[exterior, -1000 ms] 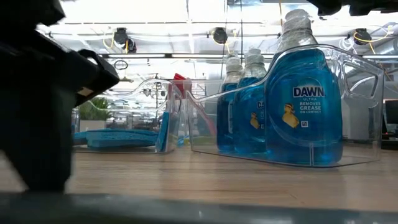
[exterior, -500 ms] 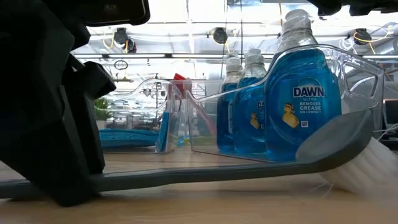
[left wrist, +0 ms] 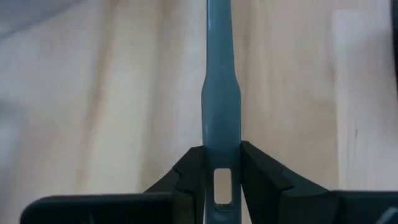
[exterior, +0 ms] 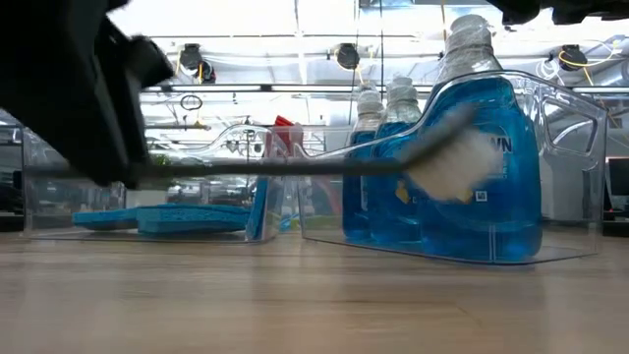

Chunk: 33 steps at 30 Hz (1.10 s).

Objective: Pick & Place Kitchen Sink Supplies
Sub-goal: Put the gray dish brush into the transparent container

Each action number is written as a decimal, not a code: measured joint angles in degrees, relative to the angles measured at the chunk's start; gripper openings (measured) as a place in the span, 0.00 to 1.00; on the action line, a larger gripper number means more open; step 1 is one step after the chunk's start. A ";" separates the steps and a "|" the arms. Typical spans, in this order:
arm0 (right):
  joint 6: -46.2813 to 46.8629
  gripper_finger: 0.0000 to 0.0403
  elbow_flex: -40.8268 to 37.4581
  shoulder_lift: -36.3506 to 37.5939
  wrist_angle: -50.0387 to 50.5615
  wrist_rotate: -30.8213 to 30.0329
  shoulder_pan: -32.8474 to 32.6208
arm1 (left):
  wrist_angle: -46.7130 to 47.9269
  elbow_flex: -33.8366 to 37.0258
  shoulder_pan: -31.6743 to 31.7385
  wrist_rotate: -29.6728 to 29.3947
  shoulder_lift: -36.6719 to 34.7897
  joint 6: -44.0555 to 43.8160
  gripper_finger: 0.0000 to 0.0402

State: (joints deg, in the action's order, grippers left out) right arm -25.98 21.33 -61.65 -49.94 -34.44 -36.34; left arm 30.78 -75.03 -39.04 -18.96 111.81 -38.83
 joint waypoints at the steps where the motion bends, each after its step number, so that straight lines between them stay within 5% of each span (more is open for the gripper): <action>1: 0.00 0.38 0.01 0.00 -0.01 -0.02 0.00 | 0.95 -0.09 -0.08 -0.64 -0.89 -0.34 0.20; 16: -0.04 0.38 -0.01 -0.02 0.07 0.00 0.00 | -9.14 -0.21 -0.18 -9.37 -13.75 10.26 0.20; 21: -0.02 0.38 0.00 0.00 -0.02 0.00 -0.02 | -14.56 -0.21 2.03 -18.34 -17.88 15.31 0.20; 28: 0.00 0.38 0.01 0.00 -0.35 0.00 -0.02 | -18.63 -0.30 13.04 -27.98 -22.22 12.49 0.20; 33: -0.02 0.38 0.00 0.00 -0.37 0.00 -0.02 | -15.14 -0.30 25.94 -26.18 -22.94 5.73 0.20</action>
State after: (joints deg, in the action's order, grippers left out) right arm -26.00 21.33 -61.65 -50.30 -34.44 -36.36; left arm 15.63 -75.33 -13.10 -45.14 88.87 -33.10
